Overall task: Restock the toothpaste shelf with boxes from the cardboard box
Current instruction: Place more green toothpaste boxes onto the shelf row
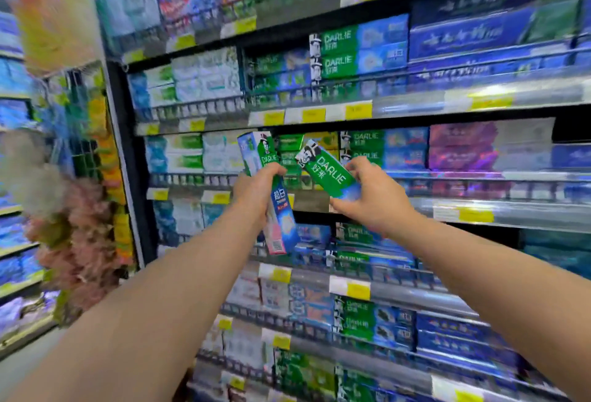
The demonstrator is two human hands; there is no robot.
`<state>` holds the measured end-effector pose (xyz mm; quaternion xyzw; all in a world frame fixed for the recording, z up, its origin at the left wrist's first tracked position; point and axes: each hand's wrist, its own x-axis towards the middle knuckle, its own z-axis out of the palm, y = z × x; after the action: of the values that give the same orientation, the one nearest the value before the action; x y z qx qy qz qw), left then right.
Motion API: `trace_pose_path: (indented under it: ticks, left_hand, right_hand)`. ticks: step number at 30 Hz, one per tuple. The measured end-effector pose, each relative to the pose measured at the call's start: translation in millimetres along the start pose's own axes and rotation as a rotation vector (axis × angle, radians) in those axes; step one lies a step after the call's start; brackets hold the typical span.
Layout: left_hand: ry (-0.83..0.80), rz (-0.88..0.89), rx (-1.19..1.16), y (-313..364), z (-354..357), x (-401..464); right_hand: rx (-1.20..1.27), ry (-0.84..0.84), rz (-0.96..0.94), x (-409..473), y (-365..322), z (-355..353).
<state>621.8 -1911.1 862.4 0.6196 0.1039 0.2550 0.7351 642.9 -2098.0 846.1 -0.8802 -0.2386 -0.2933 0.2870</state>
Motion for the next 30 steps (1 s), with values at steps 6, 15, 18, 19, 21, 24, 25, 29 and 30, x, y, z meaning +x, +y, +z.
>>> trace_pose_path:
  ticks: [6, 15, 18, 19, 21, 24, 25, 29, 30]
  left_hand:
    - [-0.023, 0.120, -0.130, 49, 3, 59]
    - [0.039, 0.244, -0.248, 76, -17, 142]
    - [0.116, 0.257, -0.321, 83, -29, 167]
    - [0.124, 0.289, -0.352, 86, -34, 180]
    - [0.127, 0.342, -0.384, 91, -39, 196]
    - [0.068, 0.418, -0.372, 103, -43, 221]
    - [0.040, 0.463, -0.349, 105, -43, 229]
    - [-0.095, 0.503, -0.261, 112, -46, 253]
    - [-0.126, 0.488, -0.253, 113, -45, 260]
  right_hand:
    - [-0.302, 0.129, -0.221, 82, -11, -20]
    - [-0.663, 0.435, -0.483, 192, -55, -6]
    - [-0.694, 0.490, -0.527, 219, -68, 11]
    - [-0.699, 0.498, -0.542, 229, -75, 20]
    - [-0.711, 0.522, -0.562, 242, -86, 32]
    - [-0.774, 0.605, -0.561, 264, -99, 51]
    - [-0.782, 0.615, -0.541, 269, -102, 56]
    - [-0.786, 0.559, -0.416, 290, -109, 75]
    - [-0.786, 0.549, -0.383, 293, -108, 78]
